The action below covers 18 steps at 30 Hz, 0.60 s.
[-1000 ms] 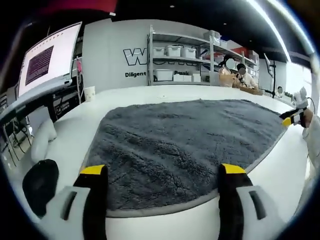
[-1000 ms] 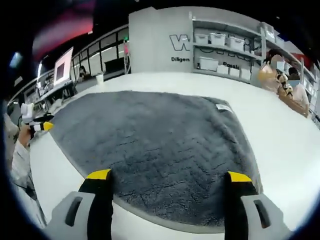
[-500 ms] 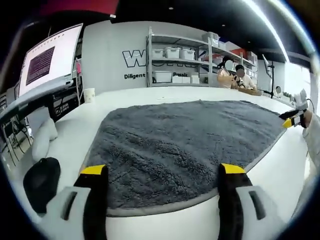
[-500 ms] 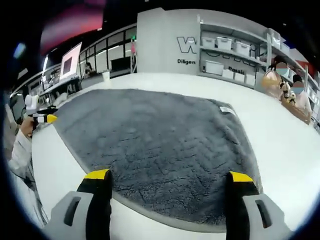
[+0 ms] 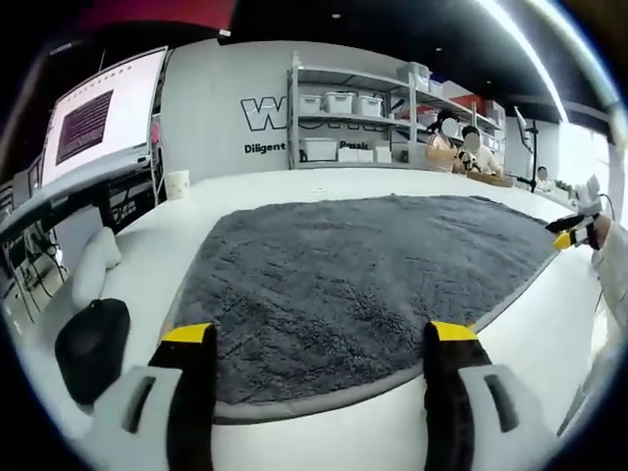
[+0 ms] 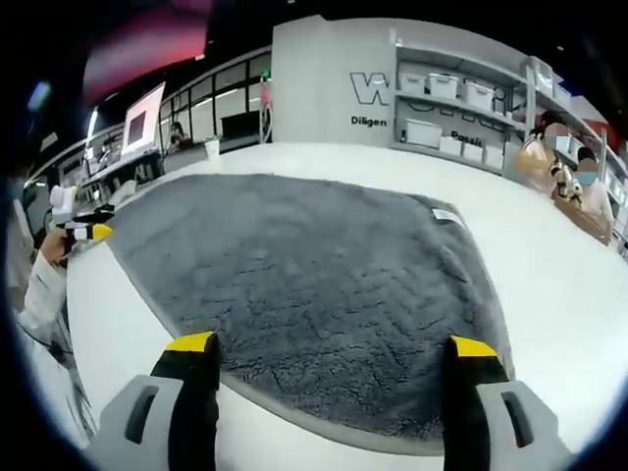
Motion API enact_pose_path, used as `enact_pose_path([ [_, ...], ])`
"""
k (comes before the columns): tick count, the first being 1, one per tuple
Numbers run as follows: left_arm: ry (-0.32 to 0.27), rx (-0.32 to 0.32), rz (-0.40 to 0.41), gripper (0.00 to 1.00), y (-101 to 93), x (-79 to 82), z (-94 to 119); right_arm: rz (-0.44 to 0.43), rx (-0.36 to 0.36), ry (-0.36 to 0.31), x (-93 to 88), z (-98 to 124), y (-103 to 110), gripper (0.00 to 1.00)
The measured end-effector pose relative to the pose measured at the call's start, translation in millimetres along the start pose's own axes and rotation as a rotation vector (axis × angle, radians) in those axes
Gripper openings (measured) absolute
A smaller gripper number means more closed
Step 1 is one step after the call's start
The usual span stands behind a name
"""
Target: Open the folded towel by lifting each exposed corner and separating the folded layers until the towel lies flat within the target outline without major curled edges
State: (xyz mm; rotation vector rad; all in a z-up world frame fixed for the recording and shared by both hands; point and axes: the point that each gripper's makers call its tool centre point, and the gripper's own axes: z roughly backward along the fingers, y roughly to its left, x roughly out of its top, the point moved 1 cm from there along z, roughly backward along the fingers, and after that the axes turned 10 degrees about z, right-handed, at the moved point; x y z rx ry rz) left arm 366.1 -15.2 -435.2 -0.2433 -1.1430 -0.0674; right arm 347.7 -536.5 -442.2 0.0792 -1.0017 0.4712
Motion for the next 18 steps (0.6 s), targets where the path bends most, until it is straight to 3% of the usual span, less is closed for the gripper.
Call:
enact_pose_path([
  [18,0.032,0.004,-0.005,0.83,2.6,-5.0,12,0.014,0.026,0.005,-5.6,9,3,0.93],
])
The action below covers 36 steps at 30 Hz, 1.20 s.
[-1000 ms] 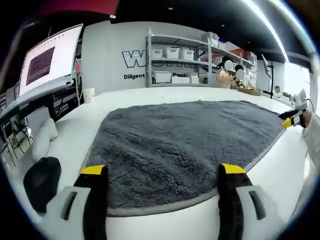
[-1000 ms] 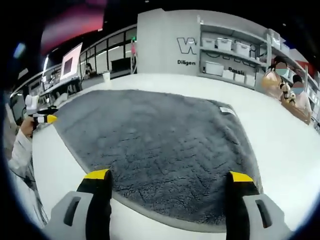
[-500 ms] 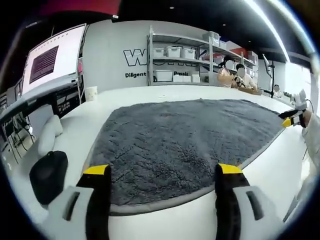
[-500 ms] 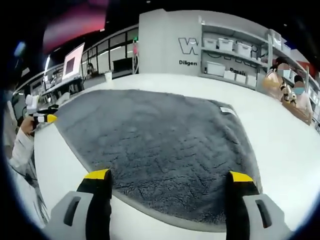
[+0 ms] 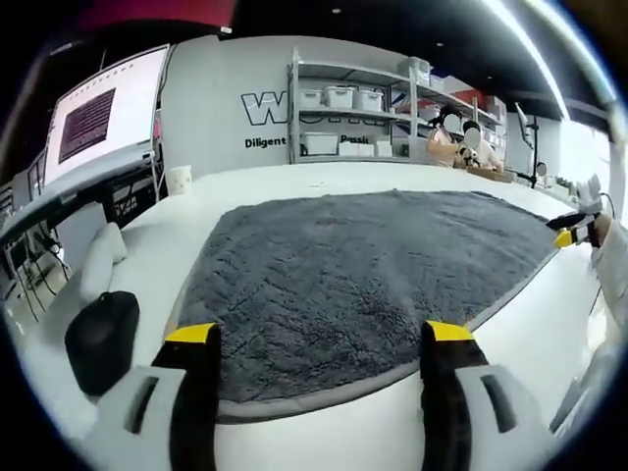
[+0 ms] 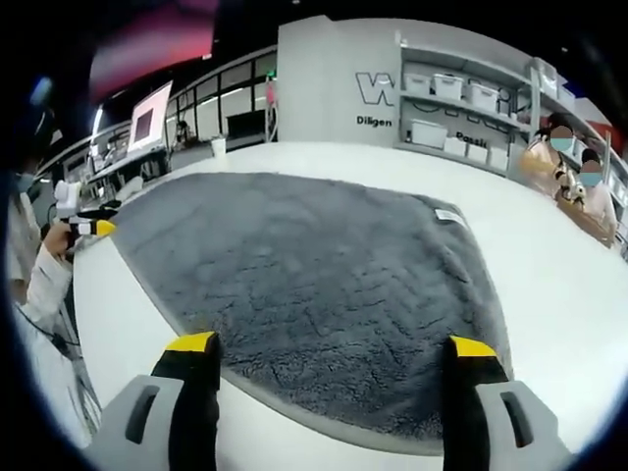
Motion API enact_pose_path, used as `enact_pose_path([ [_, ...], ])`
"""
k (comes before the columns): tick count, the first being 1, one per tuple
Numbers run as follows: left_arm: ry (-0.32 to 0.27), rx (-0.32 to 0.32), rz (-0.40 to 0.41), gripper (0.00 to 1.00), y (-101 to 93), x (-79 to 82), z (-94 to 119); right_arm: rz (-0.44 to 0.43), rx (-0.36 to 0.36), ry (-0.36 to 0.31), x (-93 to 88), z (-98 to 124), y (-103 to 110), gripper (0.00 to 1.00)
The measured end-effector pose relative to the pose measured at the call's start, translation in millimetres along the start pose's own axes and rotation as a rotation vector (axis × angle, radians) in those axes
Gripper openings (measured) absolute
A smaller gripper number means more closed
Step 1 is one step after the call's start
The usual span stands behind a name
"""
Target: Open the folded towel by lifting each exposed corner and separating the folded layers until the towel lies flat within the target outline without major curled edges
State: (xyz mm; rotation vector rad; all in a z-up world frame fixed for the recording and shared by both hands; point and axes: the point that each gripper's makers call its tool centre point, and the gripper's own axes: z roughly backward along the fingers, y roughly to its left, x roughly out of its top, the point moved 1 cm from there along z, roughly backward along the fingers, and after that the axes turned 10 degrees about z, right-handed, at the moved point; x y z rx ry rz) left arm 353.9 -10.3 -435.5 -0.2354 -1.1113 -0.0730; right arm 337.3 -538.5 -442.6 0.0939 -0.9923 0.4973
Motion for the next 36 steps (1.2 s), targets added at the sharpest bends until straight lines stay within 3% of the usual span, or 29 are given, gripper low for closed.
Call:
enact_pose_path([
  [15,0.021,-0.010,-0.006,0.82,-1.8,-5.7,12,0.009,0.024,0.043,-6.1,12,8,0.93],
  [21,0.051,-0.023,-0.017,0.86,-3.3,-0.3,12,0.004,0.054,0.064,-1.9,12,10,0.99],
  [25,-0.030,-0.029,-0.008,0.90,-0.7,24.6,16,0.021,0.058,0.044,7.5,18,8,0.99],
  [30,-0.057,-0.014,0.001,0.86,10.4,51.5,7,0.034,0.003,0.011,29.9,18,-13,0.99],
  [32,-0.117,-0.063,0.024,0.82,5.3,76.0,-3,0.031,-0.014,-0.020,41.9,17,-21,0.99],
  [36,-0.123,-0.089,0.012,0.87,2.7,94.9,-19,0.075,-0.037,-0.060,58.6,9,-32,0.99],
])
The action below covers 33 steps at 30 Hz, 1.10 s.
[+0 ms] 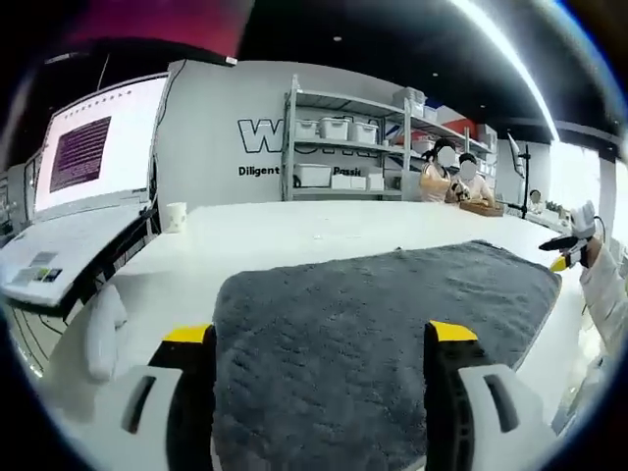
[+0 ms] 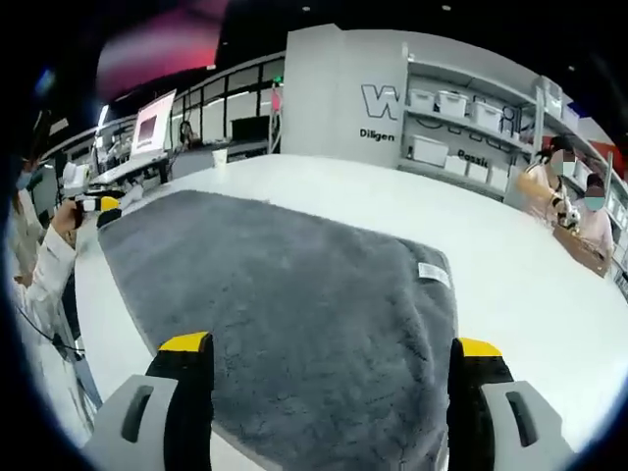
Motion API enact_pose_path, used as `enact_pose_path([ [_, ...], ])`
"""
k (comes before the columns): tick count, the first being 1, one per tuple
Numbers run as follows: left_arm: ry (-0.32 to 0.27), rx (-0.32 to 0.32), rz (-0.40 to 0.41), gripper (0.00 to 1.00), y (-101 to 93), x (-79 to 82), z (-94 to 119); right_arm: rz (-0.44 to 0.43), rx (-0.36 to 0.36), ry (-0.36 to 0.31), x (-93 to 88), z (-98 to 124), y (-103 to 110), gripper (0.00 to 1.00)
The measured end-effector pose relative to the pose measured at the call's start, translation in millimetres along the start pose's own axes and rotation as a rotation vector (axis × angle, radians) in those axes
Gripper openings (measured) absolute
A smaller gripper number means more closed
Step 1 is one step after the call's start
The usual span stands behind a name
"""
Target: Open the folded towel by lifting each exposed corner and separating the folded layers until the towel lies flat within the target outline without major curled edges
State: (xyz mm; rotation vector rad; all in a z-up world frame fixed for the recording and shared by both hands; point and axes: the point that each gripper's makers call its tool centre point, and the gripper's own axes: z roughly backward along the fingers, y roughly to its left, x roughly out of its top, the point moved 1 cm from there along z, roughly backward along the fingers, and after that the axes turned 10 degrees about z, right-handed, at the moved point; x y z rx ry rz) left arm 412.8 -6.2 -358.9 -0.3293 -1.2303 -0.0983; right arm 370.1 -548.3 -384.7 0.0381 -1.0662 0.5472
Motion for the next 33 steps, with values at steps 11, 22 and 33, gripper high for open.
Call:
enact_pose_path([
  [11,-0.087,-0.011,-0.010,0.64,20.7,52.7,-51,-0.052,-0.035,-0.050,33.9,-27,-39,0.98],
  [22,-0.023,0.097,-0.016,0.58,72.3,49.7,-101,-0.108,-0.073,-0.093,59.8,-56,-97,0.75],
  [33,0.025,0.132,-0.066,0.46,101.9,48.6,-138,-0.120,-0.088,-0.062,53.5,-90,-129,0.64],
])
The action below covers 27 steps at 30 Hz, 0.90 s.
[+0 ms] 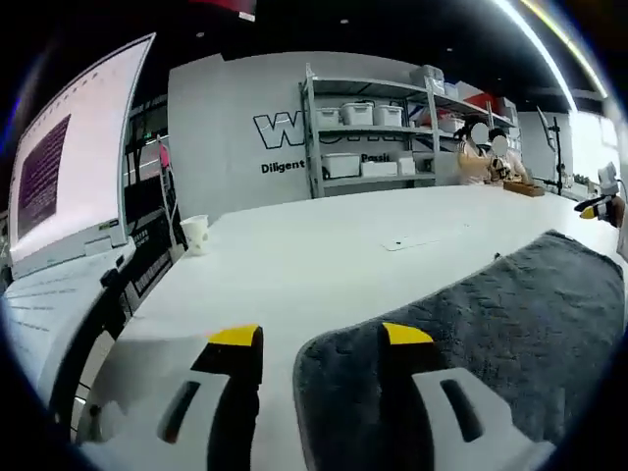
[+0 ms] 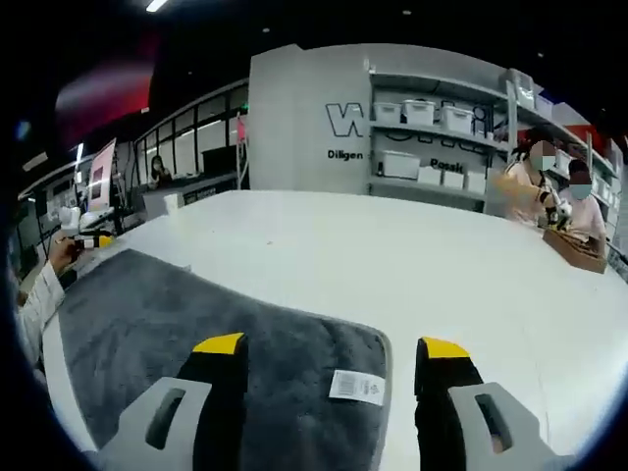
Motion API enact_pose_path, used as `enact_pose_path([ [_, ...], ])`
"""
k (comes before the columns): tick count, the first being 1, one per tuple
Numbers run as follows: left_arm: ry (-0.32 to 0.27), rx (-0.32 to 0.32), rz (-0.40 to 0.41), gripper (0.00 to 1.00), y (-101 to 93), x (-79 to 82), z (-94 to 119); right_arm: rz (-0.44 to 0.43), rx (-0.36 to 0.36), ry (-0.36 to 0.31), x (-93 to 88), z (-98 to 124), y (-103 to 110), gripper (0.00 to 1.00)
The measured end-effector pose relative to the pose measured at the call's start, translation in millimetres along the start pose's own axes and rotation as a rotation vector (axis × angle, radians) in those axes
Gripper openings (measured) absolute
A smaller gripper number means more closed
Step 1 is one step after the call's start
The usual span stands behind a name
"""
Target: Open the folded towel by lifting each exposed corner and separating the folded layers until the towel lies flat within the target outline without major curled edges
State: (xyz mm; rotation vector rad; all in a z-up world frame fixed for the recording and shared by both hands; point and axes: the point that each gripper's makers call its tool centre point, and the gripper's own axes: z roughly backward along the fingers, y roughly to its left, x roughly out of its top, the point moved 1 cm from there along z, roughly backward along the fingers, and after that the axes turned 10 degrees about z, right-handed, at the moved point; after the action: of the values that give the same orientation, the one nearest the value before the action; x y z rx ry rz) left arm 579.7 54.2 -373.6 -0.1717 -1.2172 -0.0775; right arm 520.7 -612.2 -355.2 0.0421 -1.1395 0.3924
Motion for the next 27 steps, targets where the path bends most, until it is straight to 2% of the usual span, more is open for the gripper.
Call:
enact_pose_path([
  [2,-0.007,-0.004,0.012,0.45,3.1,0.4,-7,0.004,-0.007,0.011,-1.4,-5,-4,0.62],
  [7,0.024,0.013,0.036,0.40,16.3,-9.9,-26,0.010,-0.008,0.023,-3.7,-20,-11,0.59],
  [14,0.041,0.033,0.028,0.33,24.0,-16.6,-36,-0.006,-0.015,0.013,-2.9,-29,-19,0.55],
  [18,0.056,0.025,0.033,0.27,25.8,-21.0,-42,0.003,-0.002,0.041,-8.3,-35,-16,0.55],
  [22,0.101,0.017,0.019,0.22,24.5,-31.3,-44,0.008,0.011,0.055,-10.7,-38,-15,0.56],
  [27,0.127,0.011,0.026,0.18,26.8,-38.3,-44,-0.004,0.013,0.062,-12.1,-41,-19,0.56],
])
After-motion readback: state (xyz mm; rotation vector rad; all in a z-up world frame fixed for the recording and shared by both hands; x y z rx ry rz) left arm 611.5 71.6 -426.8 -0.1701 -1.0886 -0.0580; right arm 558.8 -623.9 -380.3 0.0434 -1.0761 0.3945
